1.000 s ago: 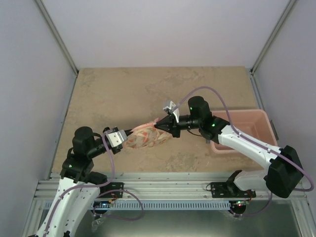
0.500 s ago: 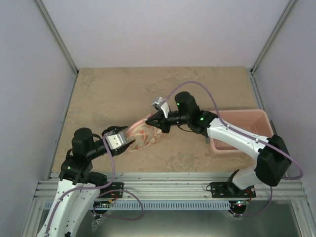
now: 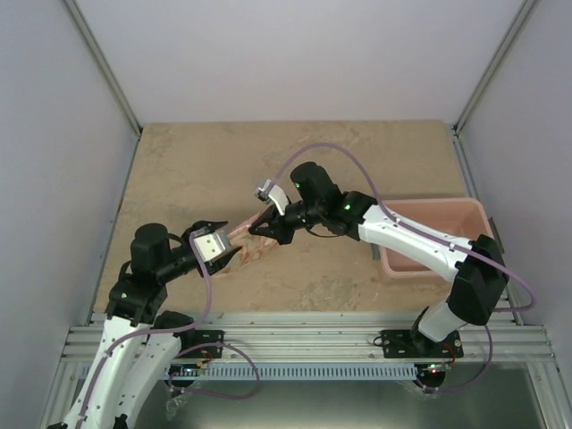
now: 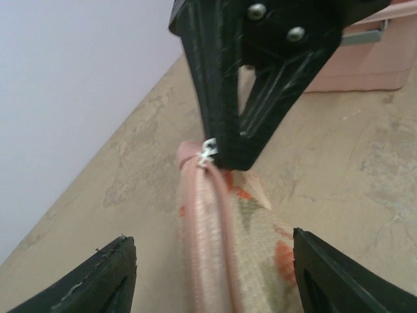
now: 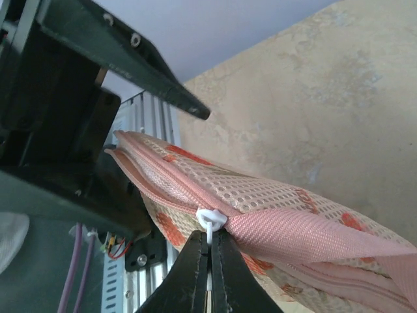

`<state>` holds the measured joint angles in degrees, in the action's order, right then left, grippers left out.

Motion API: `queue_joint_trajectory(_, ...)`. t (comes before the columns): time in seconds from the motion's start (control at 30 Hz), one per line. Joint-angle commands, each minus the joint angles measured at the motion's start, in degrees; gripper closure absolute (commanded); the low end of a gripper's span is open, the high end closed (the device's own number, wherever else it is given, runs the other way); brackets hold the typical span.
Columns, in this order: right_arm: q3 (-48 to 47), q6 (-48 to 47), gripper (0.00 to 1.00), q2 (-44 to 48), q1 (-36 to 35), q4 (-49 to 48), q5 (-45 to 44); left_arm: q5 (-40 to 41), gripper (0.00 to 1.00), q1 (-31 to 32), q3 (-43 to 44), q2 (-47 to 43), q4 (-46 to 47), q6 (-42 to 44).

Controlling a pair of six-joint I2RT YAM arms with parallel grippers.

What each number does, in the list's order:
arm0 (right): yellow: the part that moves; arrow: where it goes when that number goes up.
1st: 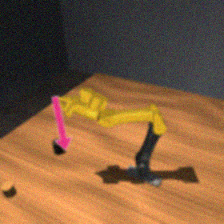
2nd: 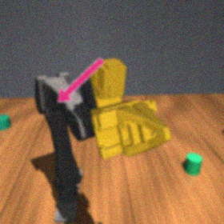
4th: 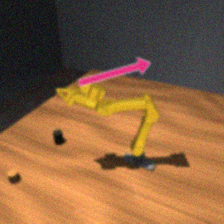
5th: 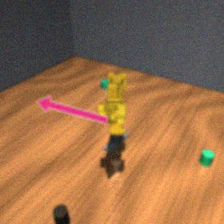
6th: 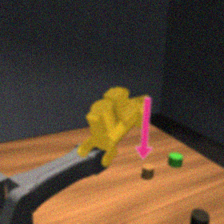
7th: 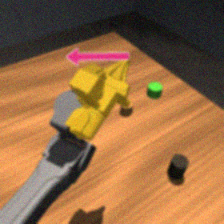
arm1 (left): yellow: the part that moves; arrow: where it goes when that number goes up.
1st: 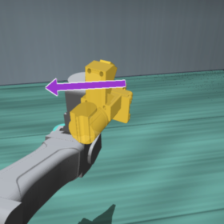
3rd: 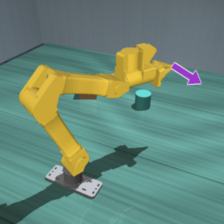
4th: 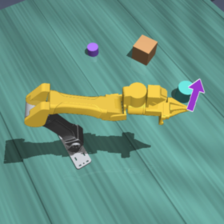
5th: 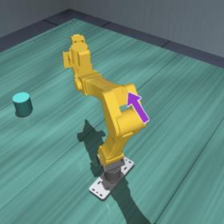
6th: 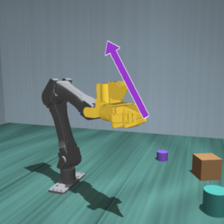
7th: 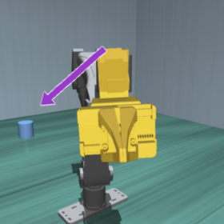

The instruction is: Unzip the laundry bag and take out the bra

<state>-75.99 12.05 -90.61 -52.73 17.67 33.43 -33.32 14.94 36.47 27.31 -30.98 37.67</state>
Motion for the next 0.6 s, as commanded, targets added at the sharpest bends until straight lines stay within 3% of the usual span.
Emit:
queue_joint_trajectory(0.0,-1.77,-3.85,1.00,-0.24,-0.77,4.87,5.80,3.36,0.34,-0.26,0.82,0.34,-1.45,2.37)
queue_joint_trajectory(0.1,-2.03,-7.72,0.99,-0.35,-1.36,6.95,9.48,1.92,0.44,-0.26,1.33,0.82,-1.98,3.92)
queue_joint_trajectory(0.3,-2.16,-9.92,0.99,-0.61,-0.65,10.37,12.05,-1.53,0.96,-0.26,1.85,1.02,-8.24,12.00)
queue_joint_trajectory(0.33,-1.72,-9.68,0.99,-0.49,-0.11,10.49,12.32,-1.19,1.00,-0.26,1.83,0.95,-8.94,12.95)
queue_joint_trajectory(0.57,2.51,-9.51,1.00,0.89,6.72,13.32,11.77,0.58,1.00,-0.26,1.04,-1.38,-9.31,15.26)
